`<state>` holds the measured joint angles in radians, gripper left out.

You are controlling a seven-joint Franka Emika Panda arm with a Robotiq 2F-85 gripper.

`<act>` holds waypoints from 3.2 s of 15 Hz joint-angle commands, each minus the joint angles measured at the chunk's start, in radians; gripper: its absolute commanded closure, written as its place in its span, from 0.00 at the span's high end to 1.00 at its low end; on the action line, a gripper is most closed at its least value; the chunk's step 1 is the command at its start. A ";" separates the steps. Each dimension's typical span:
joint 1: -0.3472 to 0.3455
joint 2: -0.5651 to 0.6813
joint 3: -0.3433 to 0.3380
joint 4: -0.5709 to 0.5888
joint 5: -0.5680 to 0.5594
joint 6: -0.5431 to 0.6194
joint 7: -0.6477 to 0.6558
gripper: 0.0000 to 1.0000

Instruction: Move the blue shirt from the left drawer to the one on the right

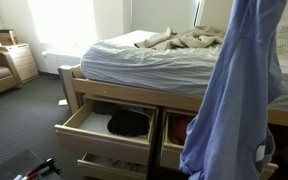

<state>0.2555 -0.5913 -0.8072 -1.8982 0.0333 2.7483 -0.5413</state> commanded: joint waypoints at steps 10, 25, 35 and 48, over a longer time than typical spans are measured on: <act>0.577 0.191 -0.498 0.307 0.132 -0.162 -0.165 0.00; 1.188 0.220 -1.119 0.310 0.024 -0.047 -0.136 0.00; 1.327 0.170 -1.192 0.656 -0.110 -0.741 -0.019 0.00; 1.558 0.046 -1.124 0.798 -0.324 -0.626 0.353 0.00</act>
<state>1.6218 -0.5167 -1.8379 -1.2527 -0.2372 2.1235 -0.3334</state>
